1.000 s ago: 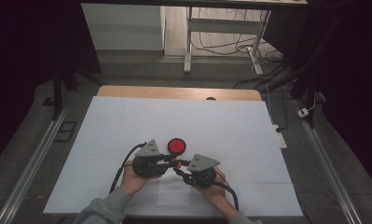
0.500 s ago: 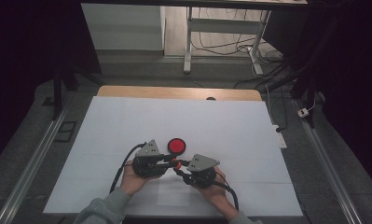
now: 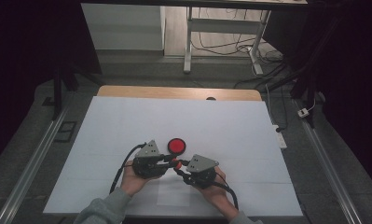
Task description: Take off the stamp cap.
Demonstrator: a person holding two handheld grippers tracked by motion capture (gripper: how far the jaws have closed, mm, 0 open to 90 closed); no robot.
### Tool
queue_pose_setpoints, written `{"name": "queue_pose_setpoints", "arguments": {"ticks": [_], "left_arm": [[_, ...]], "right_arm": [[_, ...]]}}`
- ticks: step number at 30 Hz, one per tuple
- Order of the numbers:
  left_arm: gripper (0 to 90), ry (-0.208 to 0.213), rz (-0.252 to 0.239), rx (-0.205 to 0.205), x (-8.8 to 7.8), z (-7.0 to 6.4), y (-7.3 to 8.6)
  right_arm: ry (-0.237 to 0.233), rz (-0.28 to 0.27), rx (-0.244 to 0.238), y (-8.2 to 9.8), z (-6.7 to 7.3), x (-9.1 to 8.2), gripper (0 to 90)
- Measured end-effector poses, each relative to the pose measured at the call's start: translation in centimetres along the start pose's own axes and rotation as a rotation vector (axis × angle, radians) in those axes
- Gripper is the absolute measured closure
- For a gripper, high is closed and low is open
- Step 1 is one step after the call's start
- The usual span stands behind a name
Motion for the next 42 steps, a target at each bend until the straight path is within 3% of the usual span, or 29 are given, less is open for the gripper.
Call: {"name": "queue_pose_setpoints", "arguments": {"ticks": [1, 2, 4, 5, 6, 7, 11, 17, 24, 42], "left_arm": [[73.0, 0.000, -0.006, -0.001, 0.0, 0.0, 0.0], [73.2, -0.029, -0.039, -0.002, -0.4, 0.2, -0.2], [73.2, -0.037, -0.102, -0.037, -2.0, 1.0, -0.6], [73.2, -0.037, -0.110, -0.044, -2.5, 1.2, -0.6], [73.2, -0.037, -0.100, -0.044, -2.5, 1.3, -0.3], [73.1, -0.029, -0.091, -0.049, -2.2, 1.3, -0.1], [73.1, -0.002, -0.077, -0.039, -1.4, 0.7, -0.2], [73.0, 0.008, -0.095, -0.063, -1.8, 1.2, -0.1], [73.0, 0.007, -0.086, -0.055, -1.8, 1.1, -0.1], [72.9, -0.011, -0.063, -0.053, -1.6, 1.2, 0.1]], "right_arm": [[0.000, 0.001, 0.000, 0.0, 0.0, 0.0, 65.0], [0.003, 0.003, 0.004, 0.0, 0.0, 0.0, 65.0], [0.026, 0.071, 0.004, 1.0, -0.3, 0.4, 65.0], [0.014, 0.046, 0.050, 1.4, -0.4, 0.5, 65.1], [-0.005, 0.029, 0.080, 1.4, -0.4, 0.3, 65.0], [0.004, 0.017, 0.044, 0.5, -0.2, 0.0, 65.0], [0.009, 0.009, 0.023, 0.0, 0.0, -0.1, 65.0], [0.009, 0.005, 0.067, 0.6, -0.8, -0.3, 64.9], [0.027, 0.005, 0.100, 1.3, -1.7, -0.7, 64.8], [0.050, -0.005, 0.143, 3.0, -3.0, -2.8, 64.7]]}}
Point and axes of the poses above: each handheld gripper's, and its own axes: x roughly forward along the jaws, y roughly out of its underside, z roughly to its left, the point moved 6 cm from there along x, roughly forward along the jaws, and after that the axes turned 7 degrees about z, right-handed, at the moved point
